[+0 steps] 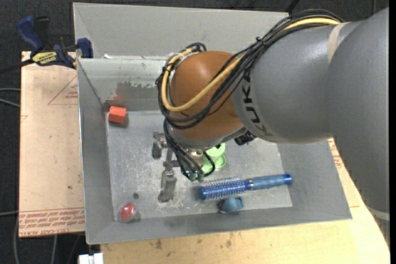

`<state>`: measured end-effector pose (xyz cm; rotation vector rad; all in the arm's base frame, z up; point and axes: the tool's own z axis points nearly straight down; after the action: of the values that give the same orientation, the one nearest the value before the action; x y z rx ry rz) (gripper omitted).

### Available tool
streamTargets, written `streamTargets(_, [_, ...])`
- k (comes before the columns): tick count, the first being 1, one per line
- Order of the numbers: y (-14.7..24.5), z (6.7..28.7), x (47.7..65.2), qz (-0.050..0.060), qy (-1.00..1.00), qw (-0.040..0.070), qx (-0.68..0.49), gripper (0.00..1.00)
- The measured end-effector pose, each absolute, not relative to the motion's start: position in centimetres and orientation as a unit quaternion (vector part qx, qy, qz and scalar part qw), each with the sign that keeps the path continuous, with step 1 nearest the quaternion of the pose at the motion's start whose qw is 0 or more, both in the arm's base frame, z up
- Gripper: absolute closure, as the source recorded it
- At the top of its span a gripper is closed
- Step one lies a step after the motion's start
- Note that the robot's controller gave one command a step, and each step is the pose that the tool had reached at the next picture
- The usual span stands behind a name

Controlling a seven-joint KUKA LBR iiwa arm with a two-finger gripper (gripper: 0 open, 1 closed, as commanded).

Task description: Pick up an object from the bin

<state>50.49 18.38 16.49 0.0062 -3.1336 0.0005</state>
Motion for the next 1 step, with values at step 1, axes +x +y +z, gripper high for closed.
streamTargets(1, [8.19, 7.09, 49.05, 0.0, -0.971, -0.006, 0.238, 0.0])
